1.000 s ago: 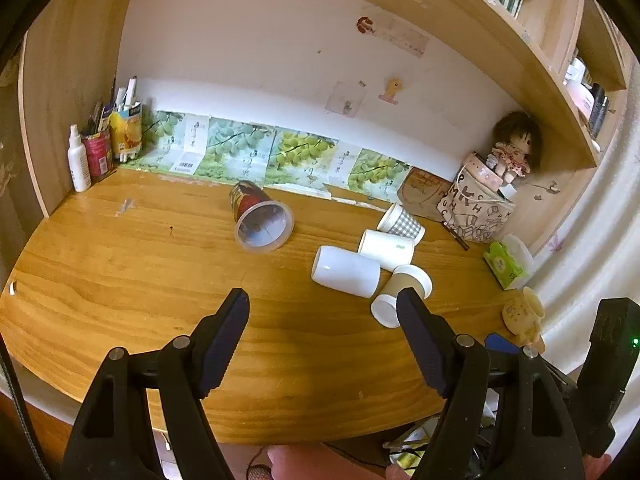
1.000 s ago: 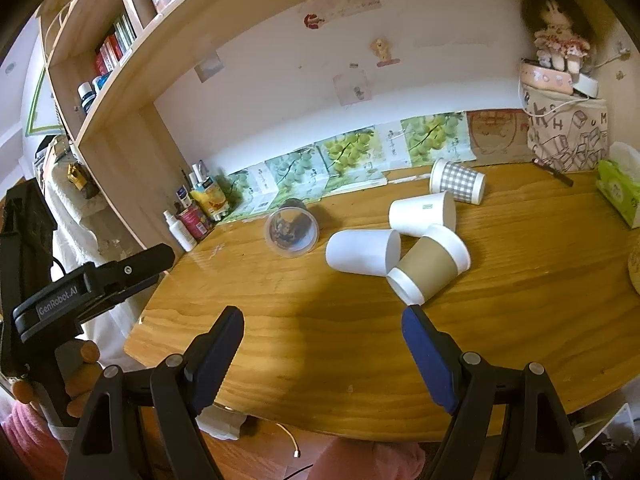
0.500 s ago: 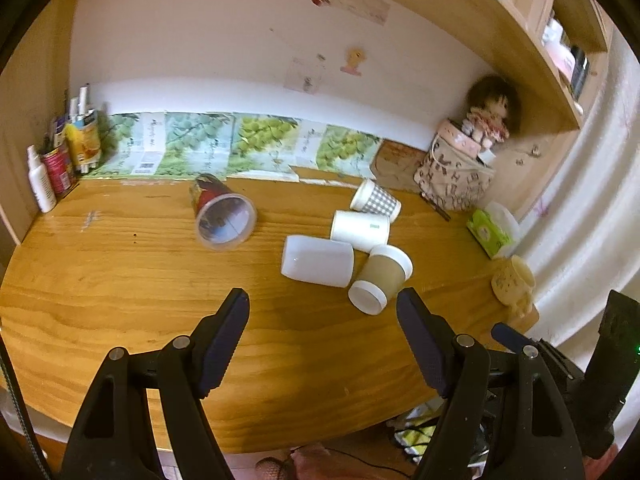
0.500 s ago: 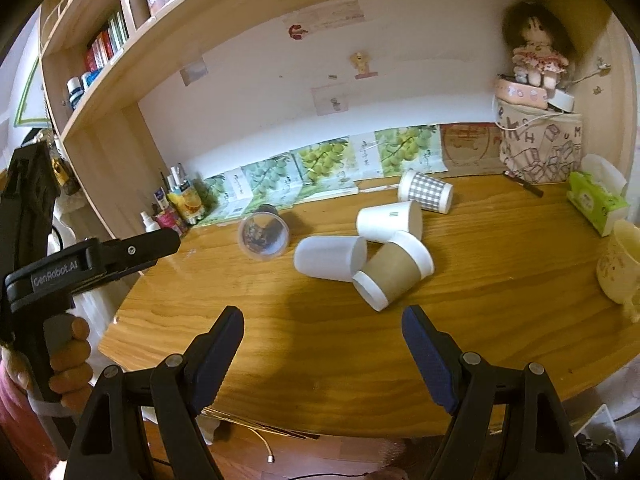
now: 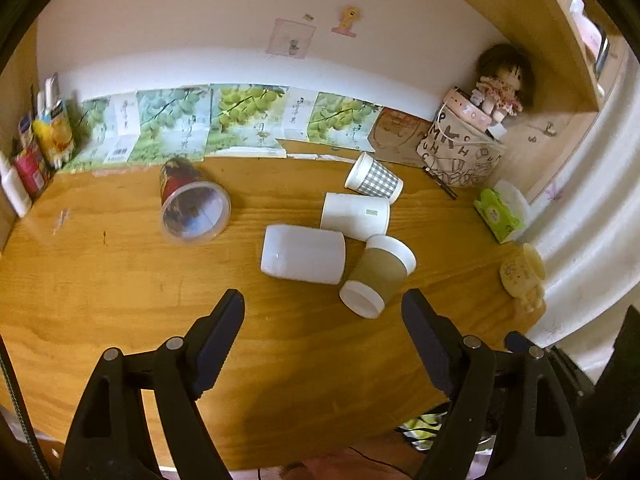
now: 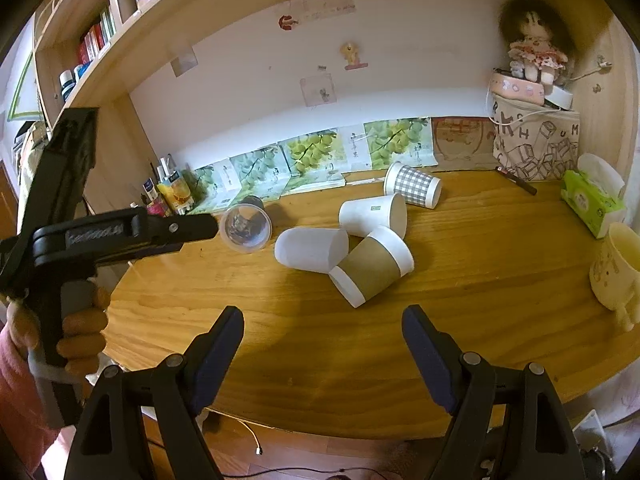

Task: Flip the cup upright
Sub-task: 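Grasp the translucent white cup lying on its side with the left gripper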

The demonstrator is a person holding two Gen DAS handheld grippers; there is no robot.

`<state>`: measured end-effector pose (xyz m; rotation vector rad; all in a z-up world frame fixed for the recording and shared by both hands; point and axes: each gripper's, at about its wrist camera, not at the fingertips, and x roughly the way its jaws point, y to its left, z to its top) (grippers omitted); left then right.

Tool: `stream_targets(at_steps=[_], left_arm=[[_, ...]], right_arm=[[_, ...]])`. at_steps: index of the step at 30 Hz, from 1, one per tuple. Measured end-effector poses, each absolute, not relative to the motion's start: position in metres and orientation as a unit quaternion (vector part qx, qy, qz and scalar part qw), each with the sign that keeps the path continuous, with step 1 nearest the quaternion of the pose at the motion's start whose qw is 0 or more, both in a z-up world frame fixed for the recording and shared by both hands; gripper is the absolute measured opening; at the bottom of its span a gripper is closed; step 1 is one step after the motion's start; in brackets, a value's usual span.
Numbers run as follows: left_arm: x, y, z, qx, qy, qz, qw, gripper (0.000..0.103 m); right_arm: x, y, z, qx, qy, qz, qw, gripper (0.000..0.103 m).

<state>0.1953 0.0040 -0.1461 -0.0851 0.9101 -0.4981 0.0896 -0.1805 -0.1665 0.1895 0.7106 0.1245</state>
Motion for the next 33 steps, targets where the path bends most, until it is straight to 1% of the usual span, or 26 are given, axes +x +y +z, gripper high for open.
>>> stream_targets(at_steps=[11,18,25,33], left_arm=[[0.237,-0.037,-0.153,0.073,0.440,-0.236,0.863,0.084],[0.248,-0.061,-0.168,0.178,0.425,-0.248,0.852,0.084],[0.256,-0.077,-0.185,0.283,0.428,-0.299,0.805,0.084],[0.265,-0.082,-0.200,0.376,0.417,-0.374,0.738,0.084]], right_arm=[[0.124,-0.205,-0.169,0.067,0.352,0.107,0.927,0.082],[0.139,-0.216,-0.172,0.045,0.345,0.141,0.927,0.082],[0.145,-0.213,-0.185,0.024,0.360,0.134,0.923,0.082],[0.151,-0.201,-0.195,0.057,0.376,0.085,0.921,0.082]])
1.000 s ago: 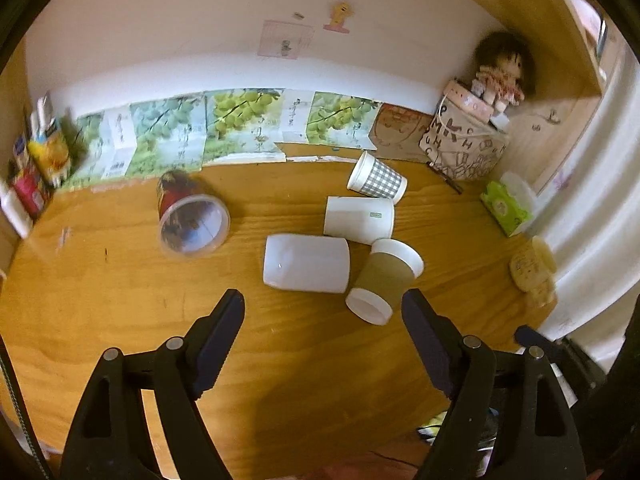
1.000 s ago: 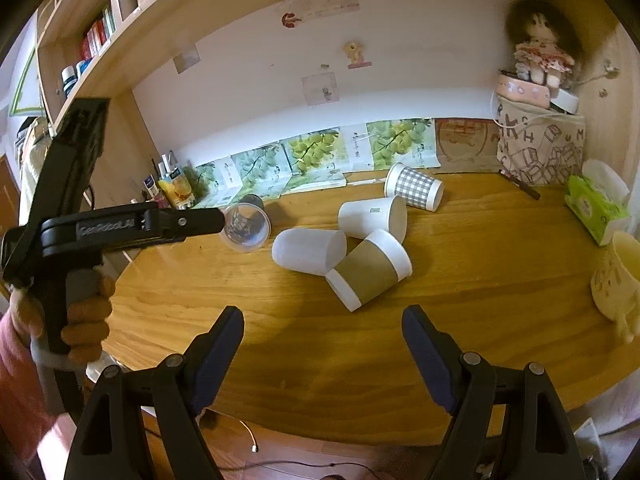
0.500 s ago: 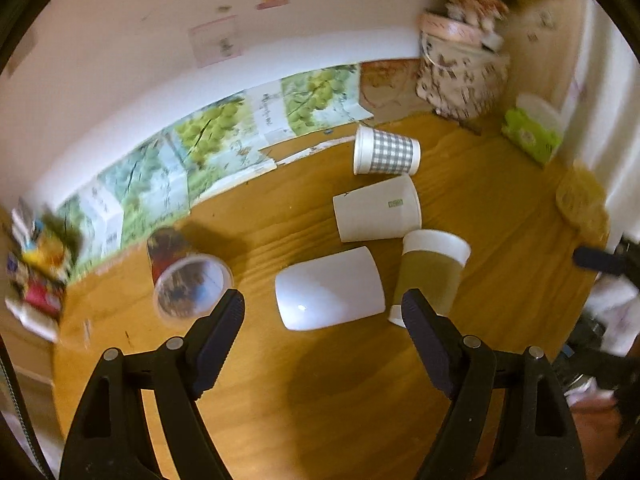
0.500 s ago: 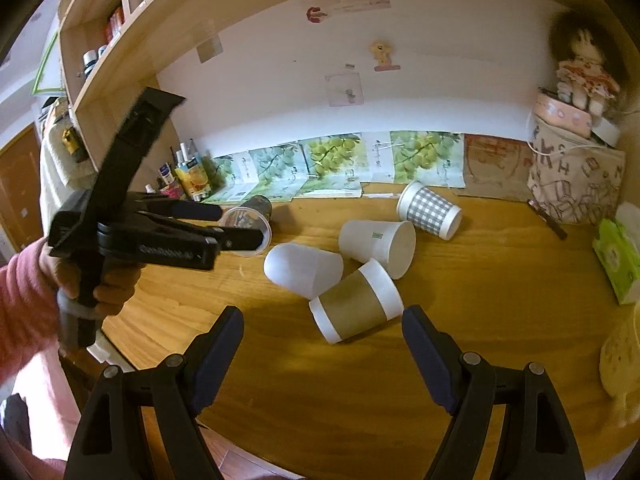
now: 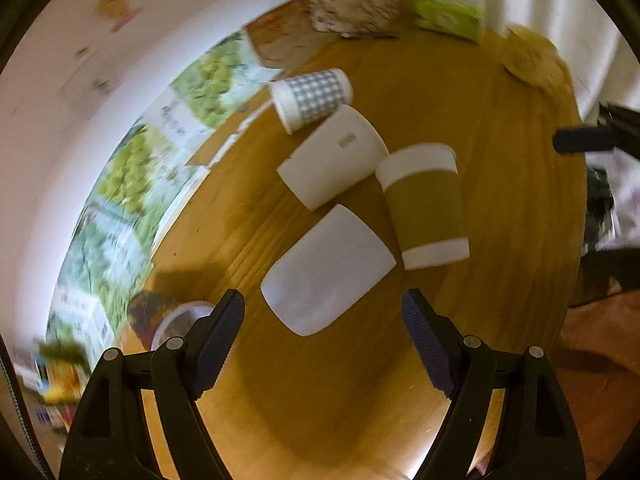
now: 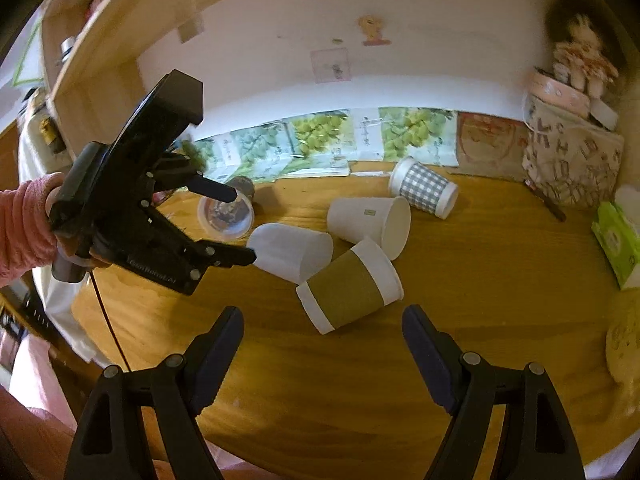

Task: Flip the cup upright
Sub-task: 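Grasp the translucent white cup lying on its side with the left gripper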

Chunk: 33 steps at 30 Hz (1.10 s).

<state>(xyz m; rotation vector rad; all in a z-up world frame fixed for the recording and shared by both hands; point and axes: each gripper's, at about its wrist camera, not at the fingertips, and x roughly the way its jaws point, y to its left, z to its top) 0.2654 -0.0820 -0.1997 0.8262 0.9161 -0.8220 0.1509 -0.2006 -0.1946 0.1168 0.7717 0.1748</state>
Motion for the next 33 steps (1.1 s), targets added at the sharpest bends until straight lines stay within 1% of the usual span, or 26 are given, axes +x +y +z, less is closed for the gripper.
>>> stream_targets(at_steps=[7,15,21,27,31,32,33], left_arm=[[0.278,-0.085,-0.213,0.428,0.395,-0.442,0.682,0.084],[0.290,-0.098,-0.234,0.457,0.392,-0.511,0.613,0.083],[0.294,-0.109,-0.249,0.459,0.401,-0.546,0.575,0.083],[0.299,-0.118,-0.262,0.451,0.427,-0.560,0.549,0.082],[0.298,-0.121,-0.270,0.452,0.439,-0.562,0.535,0.077],[0.298,-0.122,-0.272,0.454,0.443,-0.561,0.532,0.072],[0.299,-0.123,-0.274,0.454,0.447,-0.560,0.529,0.070]], right_arm=[[0.157,-0.180,-0.202,0.089,0.376,0.023,0.922,0.082],[0.156,-0.163,-0.212,0.115,0.374,-0.045,0.919,0.082],[0.153,-0.157,-0.216,0.132,0.378,-0.082,0.912,0.082],[0.151,-0.157,-0.220,0.144,0.387,-0.106,0.905,0.082],[0.150,-0.158,-0.222,0.151,0.390,-0.116,0.901,0.082],[0.150,-0.158,-0.221,0.151,0.390,-0.118,0.901,0.082],[0.150,-0.158,-0.221,0.151,0.390,-0.120,0.900,0.082]])
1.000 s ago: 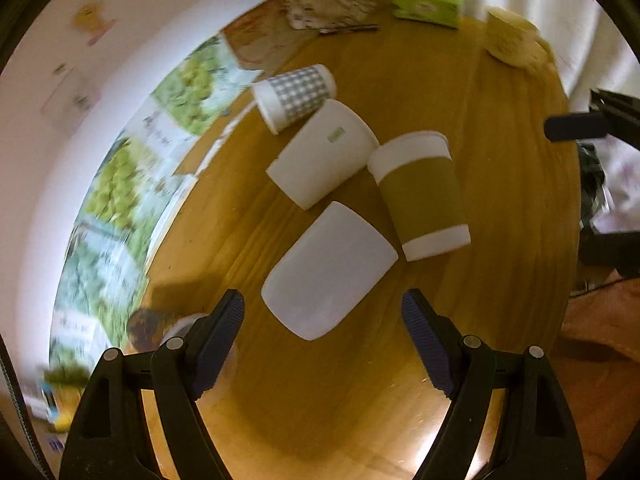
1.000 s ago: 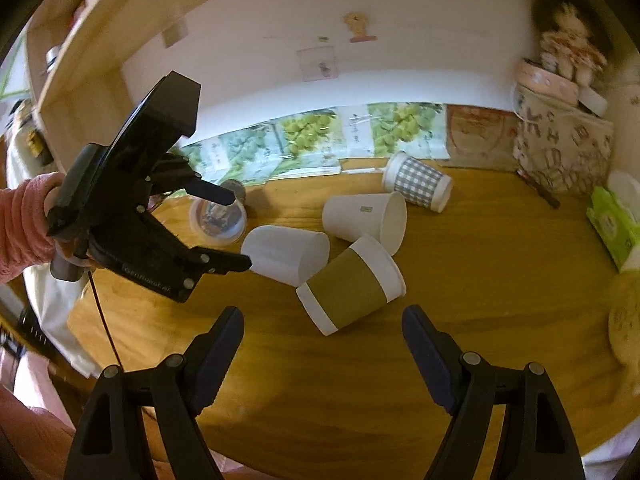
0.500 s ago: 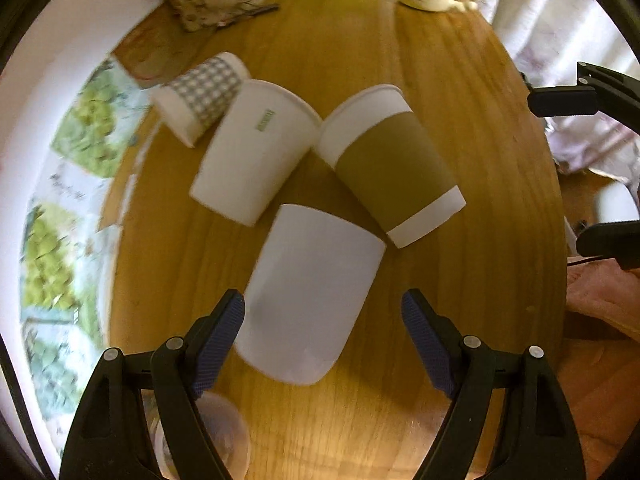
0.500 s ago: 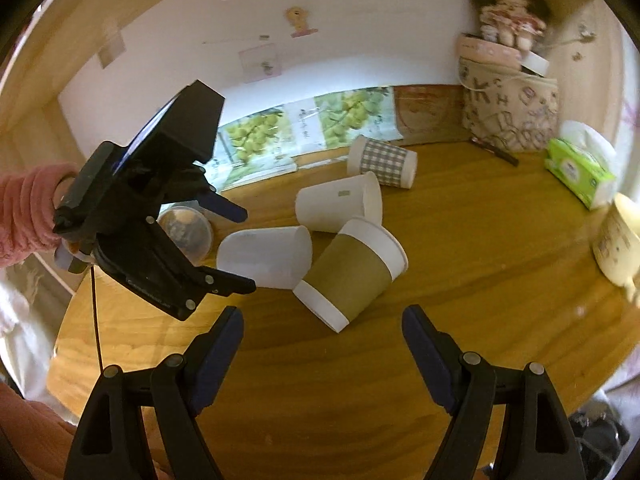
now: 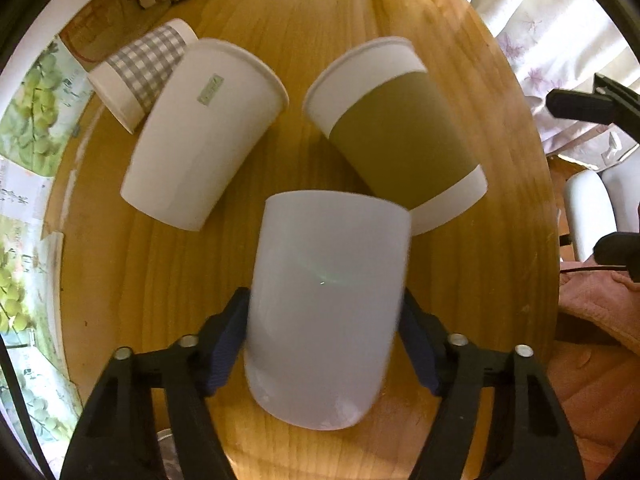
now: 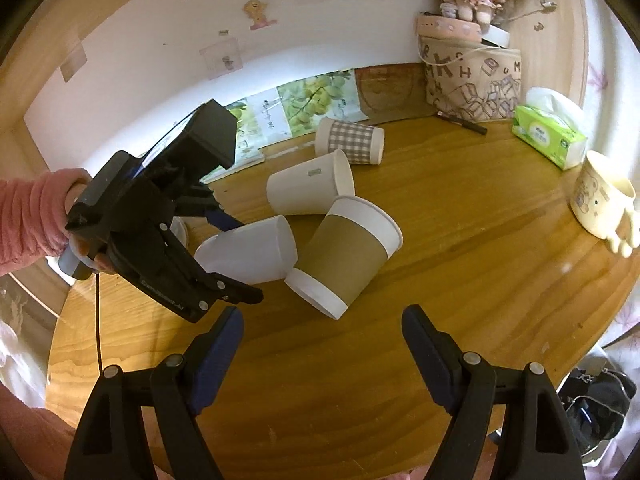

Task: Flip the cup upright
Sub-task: 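Grasp the translucent white cup lying on its side with the left gripper, then lift the translucent white cup off the desk with the left tool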

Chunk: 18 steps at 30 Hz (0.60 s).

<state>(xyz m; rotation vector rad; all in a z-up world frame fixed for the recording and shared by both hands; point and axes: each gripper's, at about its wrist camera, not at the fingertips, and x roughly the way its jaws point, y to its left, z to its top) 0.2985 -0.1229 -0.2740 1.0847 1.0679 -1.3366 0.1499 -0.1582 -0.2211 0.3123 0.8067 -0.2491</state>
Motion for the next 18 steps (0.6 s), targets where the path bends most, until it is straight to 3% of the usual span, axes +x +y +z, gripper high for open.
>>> stream_targets(at_steps=[18], left_arm=[[0.311,-0.111,-0.265,0.417,0.491,-0.497,0.581,0.070]], right_arm=[[0.148,-0.179,-0.214,0.182,0.383,-0.109,0.899,0.082]])
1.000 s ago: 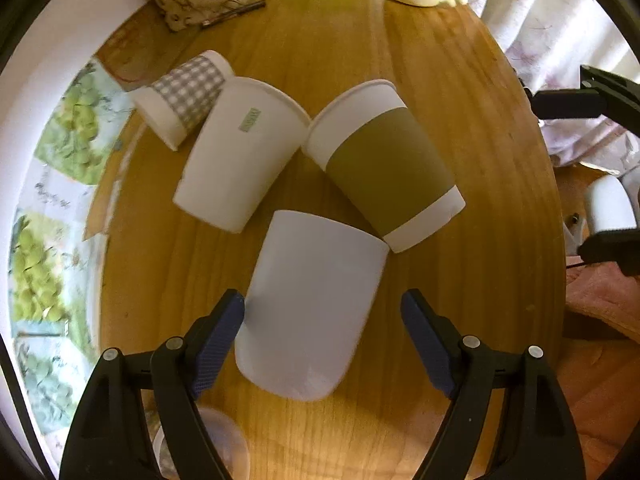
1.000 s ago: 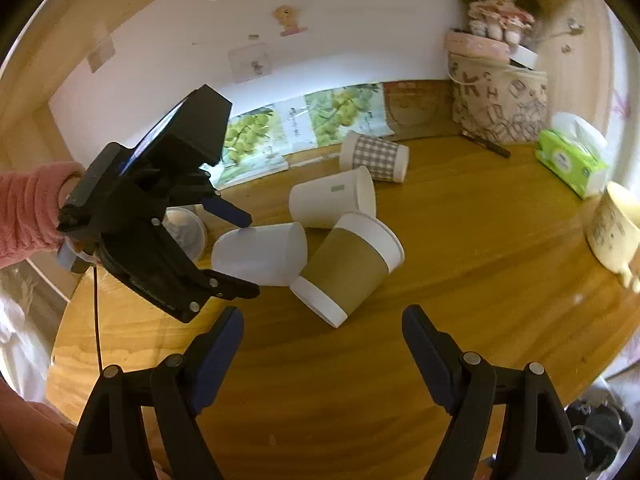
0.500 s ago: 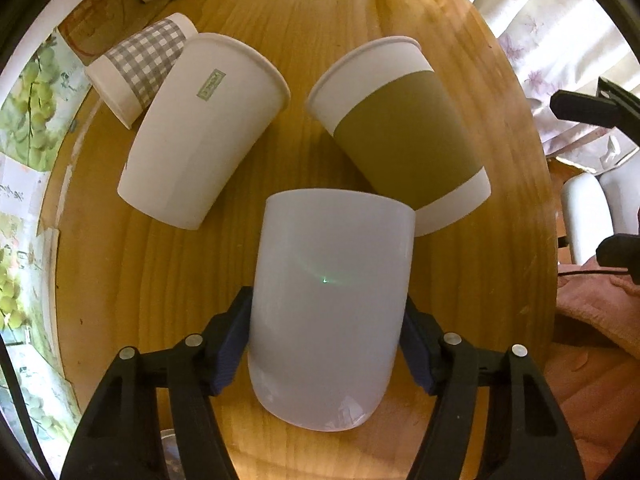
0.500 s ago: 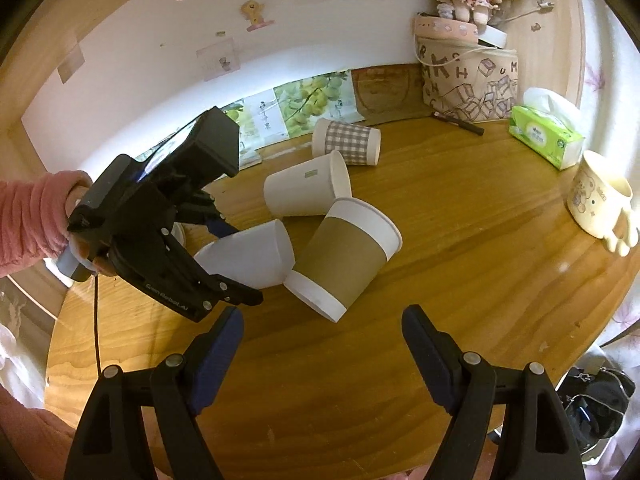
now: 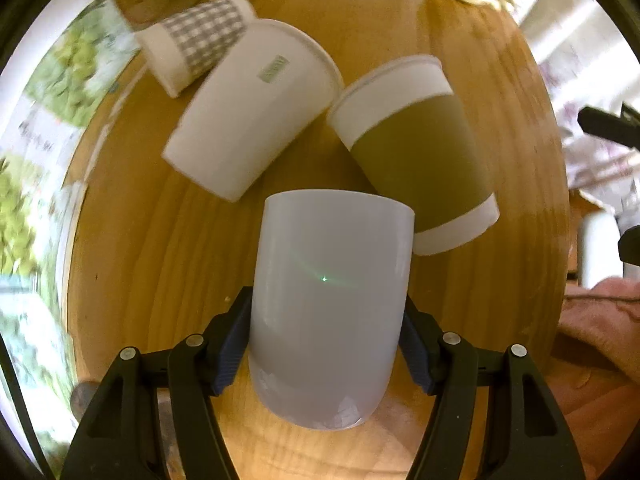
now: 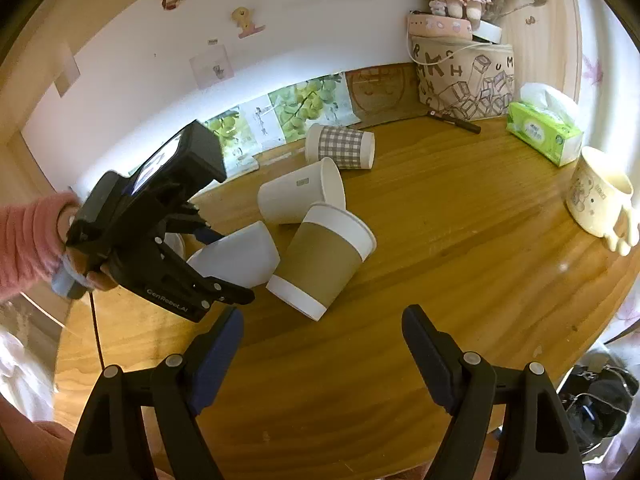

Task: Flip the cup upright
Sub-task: 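Lift the translucent white cup off the desk with the left tool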

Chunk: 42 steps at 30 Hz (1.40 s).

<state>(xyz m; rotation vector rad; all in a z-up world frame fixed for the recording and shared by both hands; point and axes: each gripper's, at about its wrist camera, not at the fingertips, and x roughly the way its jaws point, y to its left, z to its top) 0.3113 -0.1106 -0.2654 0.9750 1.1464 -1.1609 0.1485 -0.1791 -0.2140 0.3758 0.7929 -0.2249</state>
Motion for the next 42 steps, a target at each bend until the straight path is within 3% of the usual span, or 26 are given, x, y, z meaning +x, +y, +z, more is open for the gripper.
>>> stream_targets(at_steps=[10,21,42], left_arm=[[0.303,-0.084,-0.249,0.326,0.560,-0.405,0.644,0.070],[0.264,-0.052,-0.221,0.169,0.577,-0.302,0.740,0.070],[0.192,-0.041,-0.255,-0.047,0.587,-0.182,0.787,0.070]], right_arm=[[0.145,-0.209,-0.202,0.197,0.362,-0.068,0.909,0.082],[0.140,-0.234,-0.190,0.180,0.379,-0.013,0.908,0.082],[0.147,-0.245,-0.191,0.152,0.426,0.064,0.889,0.082]])
